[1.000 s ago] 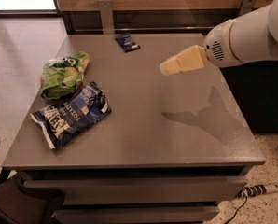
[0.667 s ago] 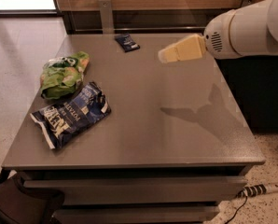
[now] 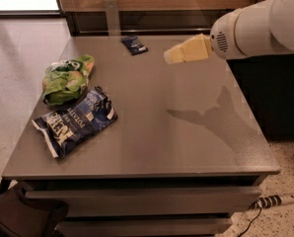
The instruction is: Pick rxbar blueberry
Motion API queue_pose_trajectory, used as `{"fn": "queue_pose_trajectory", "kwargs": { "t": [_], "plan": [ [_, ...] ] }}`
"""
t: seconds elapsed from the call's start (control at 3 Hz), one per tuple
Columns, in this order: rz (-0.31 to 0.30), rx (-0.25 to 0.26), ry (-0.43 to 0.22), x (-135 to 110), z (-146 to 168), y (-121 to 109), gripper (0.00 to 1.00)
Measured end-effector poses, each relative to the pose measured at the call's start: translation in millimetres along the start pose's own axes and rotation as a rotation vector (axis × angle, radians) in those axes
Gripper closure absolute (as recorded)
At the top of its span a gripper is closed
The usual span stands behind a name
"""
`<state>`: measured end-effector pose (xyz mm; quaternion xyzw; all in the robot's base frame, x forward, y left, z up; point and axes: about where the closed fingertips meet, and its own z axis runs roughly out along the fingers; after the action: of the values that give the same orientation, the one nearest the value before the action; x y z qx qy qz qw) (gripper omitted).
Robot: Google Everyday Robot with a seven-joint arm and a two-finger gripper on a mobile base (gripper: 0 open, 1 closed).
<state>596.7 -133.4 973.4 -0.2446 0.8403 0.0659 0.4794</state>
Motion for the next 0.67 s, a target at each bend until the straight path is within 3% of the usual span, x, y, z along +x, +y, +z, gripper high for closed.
{"fn": "queue_pose_trajectory", "kwargs": {
  "t": [0.33,0.67],
  "plan": [
    [0.013,0.07,-0.034,-28.1,61.0,-20.0,0.0],
    [0.006,0.107,-0.094,-47.9,105.1,-42.5,0.0]
  ]
}}
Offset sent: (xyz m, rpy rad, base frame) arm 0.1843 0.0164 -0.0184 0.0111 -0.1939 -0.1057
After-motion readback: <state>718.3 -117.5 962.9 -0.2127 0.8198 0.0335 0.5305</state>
